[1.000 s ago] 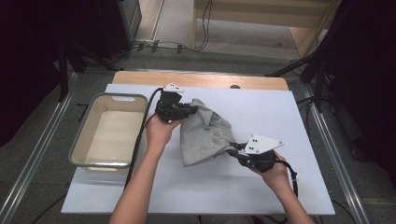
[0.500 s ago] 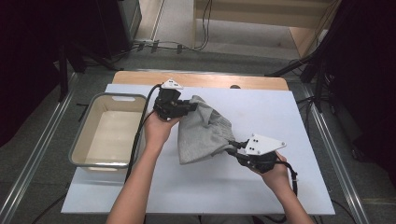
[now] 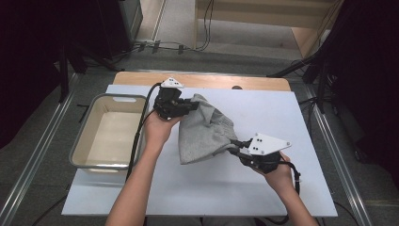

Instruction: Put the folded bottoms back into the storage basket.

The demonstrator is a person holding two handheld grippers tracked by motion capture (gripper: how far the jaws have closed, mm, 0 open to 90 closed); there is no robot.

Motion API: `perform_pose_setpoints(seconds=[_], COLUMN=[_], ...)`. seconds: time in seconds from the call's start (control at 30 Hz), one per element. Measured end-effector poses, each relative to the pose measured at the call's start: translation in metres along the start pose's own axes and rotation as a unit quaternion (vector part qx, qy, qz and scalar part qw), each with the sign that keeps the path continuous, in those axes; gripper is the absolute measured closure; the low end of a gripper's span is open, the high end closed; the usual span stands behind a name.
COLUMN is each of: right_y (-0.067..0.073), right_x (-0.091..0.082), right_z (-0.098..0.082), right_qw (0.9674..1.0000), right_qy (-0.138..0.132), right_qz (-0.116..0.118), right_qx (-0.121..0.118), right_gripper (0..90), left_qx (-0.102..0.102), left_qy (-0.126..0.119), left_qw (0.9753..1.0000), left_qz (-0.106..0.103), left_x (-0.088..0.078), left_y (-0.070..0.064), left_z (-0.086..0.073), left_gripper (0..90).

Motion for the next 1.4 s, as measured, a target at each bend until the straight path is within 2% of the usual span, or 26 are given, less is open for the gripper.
perform_pose_setpoints(seconds=[0.7,1.4], right_y=[0.005,0.013], right_x=[0.004,0.020], right_z=[0.018,0.035], right_qw=[0.9998,0.9994], right_qy=[0.003,-0.002], right_qz=[0.003,0.018], right_qx=[-0.020,-0.031], right_gripper=[75.1,75.1], left_qx=[0.001,-0.002], left_qy=[-0.001,-0.001], left_qw=[1.0000,1.0000], left_qz=[0.001,0.007], left_x=[-0.014,-0.029], left_y=[0.008,0.022], left_z=[-0.001,-0.007], left_gripper=[75.3,75.3])
Point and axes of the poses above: each handheld gripper's, and its own axes: x roughly forward along the jaws, z roughly out of its top, y roughly to its left, the point moved 2 cm from there along x, roughly forward along the jaws, and after that the axes turned 2 degrees about y, right-handed, at the moved point
